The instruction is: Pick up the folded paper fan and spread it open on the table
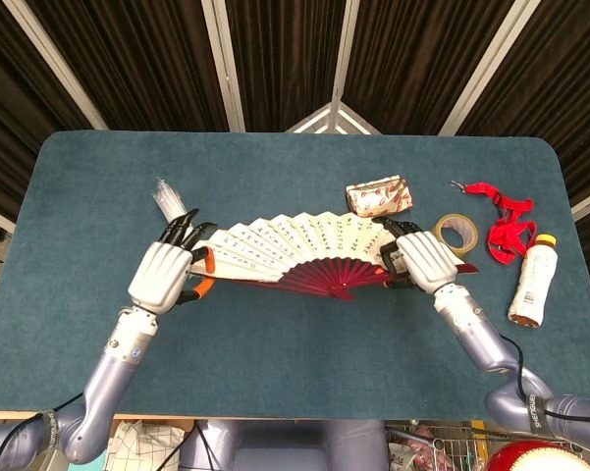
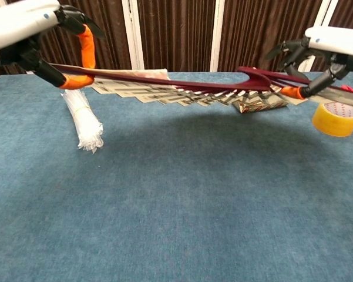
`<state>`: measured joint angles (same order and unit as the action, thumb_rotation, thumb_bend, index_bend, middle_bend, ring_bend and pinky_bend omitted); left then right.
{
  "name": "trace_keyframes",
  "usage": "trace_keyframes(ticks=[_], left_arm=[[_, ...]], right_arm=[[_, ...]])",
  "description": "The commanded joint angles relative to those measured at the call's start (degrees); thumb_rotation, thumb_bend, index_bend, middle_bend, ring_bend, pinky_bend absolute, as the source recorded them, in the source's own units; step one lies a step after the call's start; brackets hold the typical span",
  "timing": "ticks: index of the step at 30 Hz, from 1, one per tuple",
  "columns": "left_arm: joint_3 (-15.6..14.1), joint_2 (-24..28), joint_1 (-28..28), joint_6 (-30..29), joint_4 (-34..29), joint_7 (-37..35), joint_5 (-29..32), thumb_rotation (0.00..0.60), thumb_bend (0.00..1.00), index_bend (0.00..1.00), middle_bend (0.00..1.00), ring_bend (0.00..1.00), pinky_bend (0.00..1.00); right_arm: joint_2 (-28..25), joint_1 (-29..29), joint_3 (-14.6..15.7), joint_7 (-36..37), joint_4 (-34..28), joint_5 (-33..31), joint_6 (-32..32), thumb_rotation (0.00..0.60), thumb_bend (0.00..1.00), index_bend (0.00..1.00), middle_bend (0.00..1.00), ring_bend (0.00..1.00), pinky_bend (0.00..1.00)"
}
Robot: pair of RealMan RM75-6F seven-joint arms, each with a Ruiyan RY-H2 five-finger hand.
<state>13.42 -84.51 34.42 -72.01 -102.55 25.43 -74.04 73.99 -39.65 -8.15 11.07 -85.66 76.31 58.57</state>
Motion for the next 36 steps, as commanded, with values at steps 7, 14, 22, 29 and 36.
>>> trace_keyframes(ticks=[7, 14, 22, 29, 36], left_arm=[[-1.7, -0.5, 1.1, 2.4, 0.0, -0.3, -0.6, 0.600, 0.39, 0.28, 0.06, 0.00, 0.11], [-3.4, 1.5, 0.5, 0.7, -2.9, 1.7, -4.5, 0.600, 0.39, 0.22, 0.04, 0.00, 0.11], [-5.0, 9.0, -2.6, -1.9, -8.9, 5.6, -5.0, 0.600, 0.38, 0.20, 0.02, 0.00, 0.11], [-7.2, 18.1, -6.1, -2.6, -12.8, 1.9, -4.7, 0.600, 0.25, 0.16, 0.00, 0.00, 0.10], [-7.9, 23.4, -9.1, -4.6, -11.2, -5.8, -6.2, 0.600, 0.22, 0.16, 0.00, 0.00, 0.10]], right_arm=[[-2.3, -1.7, 4.2, -6.7, 1.1, -2.8, -10.9, 0.600, 0.39, 0.13, 0.09, 0.12, 0.12], [-5.3, -2.9, 9.0, -19.7, -1.0, -7.0, -17.6, 0.600, 0.35, 0.00, 0.08, 0.11, 0.11], [-5.9, 0.2, 12.9, -25.3, 0.9, -11.7, -17.3, 0.600, 0.34, 0.00, 0.05, 0.11, 0.11], [-5.1, 2.9, 14.1, -27.5, 4.4, -13.7, -14.9, 0.600, 0.08, 0.00, 0.00, 0.11, 0.11], [-6.9, 4.7, 13.6, -29.4, 2.0, -10.4, -8.9, 0.600, 0.08, 0.00, 0.00, 0.11, 0.11]])
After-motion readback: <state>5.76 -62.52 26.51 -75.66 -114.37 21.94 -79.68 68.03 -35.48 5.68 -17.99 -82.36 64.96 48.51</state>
